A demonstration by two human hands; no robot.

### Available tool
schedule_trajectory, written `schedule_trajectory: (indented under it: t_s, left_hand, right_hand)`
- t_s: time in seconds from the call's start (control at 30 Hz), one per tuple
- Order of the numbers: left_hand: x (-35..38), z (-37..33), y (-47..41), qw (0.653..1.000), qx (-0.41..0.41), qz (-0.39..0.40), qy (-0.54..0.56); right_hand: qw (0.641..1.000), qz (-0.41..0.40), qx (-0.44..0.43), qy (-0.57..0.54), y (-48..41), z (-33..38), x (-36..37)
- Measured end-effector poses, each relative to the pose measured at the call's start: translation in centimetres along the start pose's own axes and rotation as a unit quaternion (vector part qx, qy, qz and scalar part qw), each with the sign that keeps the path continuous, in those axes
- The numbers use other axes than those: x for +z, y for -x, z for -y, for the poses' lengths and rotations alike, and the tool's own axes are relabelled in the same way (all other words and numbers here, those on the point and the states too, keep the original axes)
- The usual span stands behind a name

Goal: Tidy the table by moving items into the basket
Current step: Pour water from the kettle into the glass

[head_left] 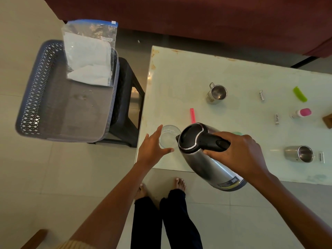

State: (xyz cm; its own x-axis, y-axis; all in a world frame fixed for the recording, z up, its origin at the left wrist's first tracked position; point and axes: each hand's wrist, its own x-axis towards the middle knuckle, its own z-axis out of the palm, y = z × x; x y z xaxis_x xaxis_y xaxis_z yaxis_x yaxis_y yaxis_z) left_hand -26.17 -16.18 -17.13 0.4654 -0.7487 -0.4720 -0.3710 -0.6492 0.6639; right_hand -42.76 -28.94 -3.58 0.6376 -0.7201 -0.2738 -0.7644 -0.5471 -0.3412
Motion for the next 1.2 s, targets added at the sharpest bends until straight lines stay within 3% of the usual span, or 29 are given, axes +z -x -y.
schedule_trajectory:
  t_s: [1.2]
  left_hand:
    - [-0.61,-0.72,-0.10,0.999,-0.009,0.011,-0.041]
  right_hand:
    - [1.000,0.008,-0.001,0.029,-0.28,0.56,-0.18]
